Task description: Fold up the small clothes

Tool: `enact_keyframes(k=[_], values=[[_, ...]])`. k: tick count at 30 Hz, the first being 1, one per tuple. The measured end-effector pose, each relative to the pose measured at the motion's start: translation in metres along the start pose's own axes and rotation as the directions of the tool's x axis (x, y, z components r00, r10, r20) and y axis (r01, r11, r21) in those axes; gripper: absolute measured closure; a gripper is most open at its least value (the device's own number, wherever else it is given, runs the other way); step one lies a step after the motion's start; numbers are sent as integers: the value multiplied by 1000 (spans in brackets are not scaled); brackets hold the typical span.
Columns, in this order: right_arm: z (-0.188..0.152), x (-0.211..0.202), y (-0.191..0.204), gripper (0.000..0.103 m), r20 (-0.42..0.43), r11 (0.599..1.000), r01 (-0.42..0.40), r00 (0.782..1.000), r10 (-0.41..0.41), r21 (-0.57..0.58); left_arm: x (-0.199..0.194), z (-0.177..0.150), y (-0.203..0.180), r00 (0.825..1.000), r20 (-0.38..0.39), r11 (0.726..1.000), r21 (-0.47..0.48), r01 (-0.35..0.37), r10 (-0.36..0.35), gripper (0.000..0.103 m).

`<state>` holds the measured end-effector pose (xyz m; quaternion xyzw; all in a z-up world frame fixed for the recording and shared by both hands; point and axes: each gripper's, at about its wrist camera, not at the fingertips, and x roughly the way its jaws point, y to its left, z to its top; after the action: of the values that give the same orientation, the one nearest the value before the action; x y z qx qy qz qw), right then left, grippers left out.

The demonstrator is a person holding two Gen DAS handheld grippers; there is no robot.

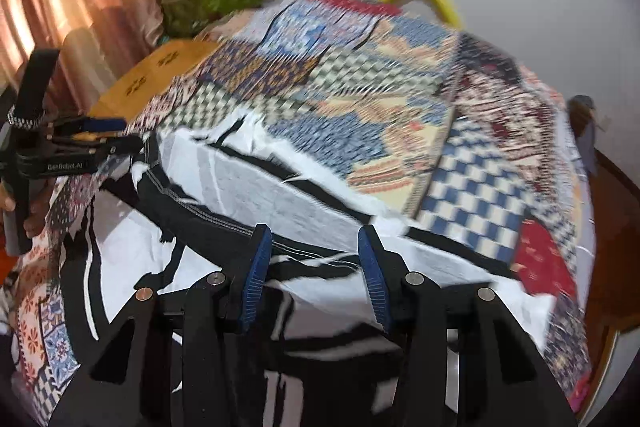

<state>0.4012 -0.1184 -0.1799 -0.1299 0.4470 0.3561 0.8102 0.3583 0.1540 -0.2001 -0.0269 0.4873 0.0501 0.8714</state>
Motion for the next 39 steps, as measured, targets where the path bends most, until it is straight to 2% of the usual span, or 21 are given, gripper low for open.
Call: enact_keyframes(k=[4, 7, 13, 17, 21, 24, 29, 31, 33, 35, 37, 39], values=[[-6, 18, 4, 62, -64, 999, -27, 998, 25, -30, 11, -5, -1, 999, -23, 1000, 2, 23, -23, 40], [-12, 21, 5, 62, -76, 999, -41, 996, 38, -35, 18, -13, 0, 999, -42, 1000, -4, 19, -19, 39], [-17, 19, 8, 62, -92, 997, -33, 995, 26, -76, 0, -26, 9, 999, -6, 997, -58, 42, -42, 39], [-21, 25, 18, 74, -78, 992, 21, 996, -31, -124, -2, -39, 13, 1000, -14, 998, -61, 14, -15, 38], [-19, 24, 26, 96, -64, 989, 47, 996, -57, -142, 16, -56, 24, 996, -85, 993, -120, 14, -25, 38], [-11, 16, 27, 99, -38, 988, 60, 997, -66, -142, 25, -66, 30, 995, -93, 986, -164, 33, -48, 36], [17, 0, 4, 100, 41, 990, 129, 991, -128, -50, 24, -69, 25, 997, -75, 991, -132, 13, -23, 35], [27, 0, -7, 100, 69, 972, 236, 970, -235, -15, 25, -69, 25, 997, -72, 992, -123, 9, -18, 34], [32, 2, -22, 100, 68, 957, 288, 955, -290, 36, 26, -69, 27, 997, -72, 992, -126, 14, -23, 33], [33, 0, -35, 100, 50, 963, 250, 966, -255, 97, 25, -69, 28, 997, -77, 992, -127, 18, -28, 33], [28, -8, -43, 99, 51, 972, 169, 982, -179, 164, 23, -66, 29, 996, -83, 993, -117, 20, -30, 34], [19, -16, -46, 95, 52, 975, 120, 990, -132, 187, 20, -61, 31, 997, -78, 994, -108, 20, -28, 34]])
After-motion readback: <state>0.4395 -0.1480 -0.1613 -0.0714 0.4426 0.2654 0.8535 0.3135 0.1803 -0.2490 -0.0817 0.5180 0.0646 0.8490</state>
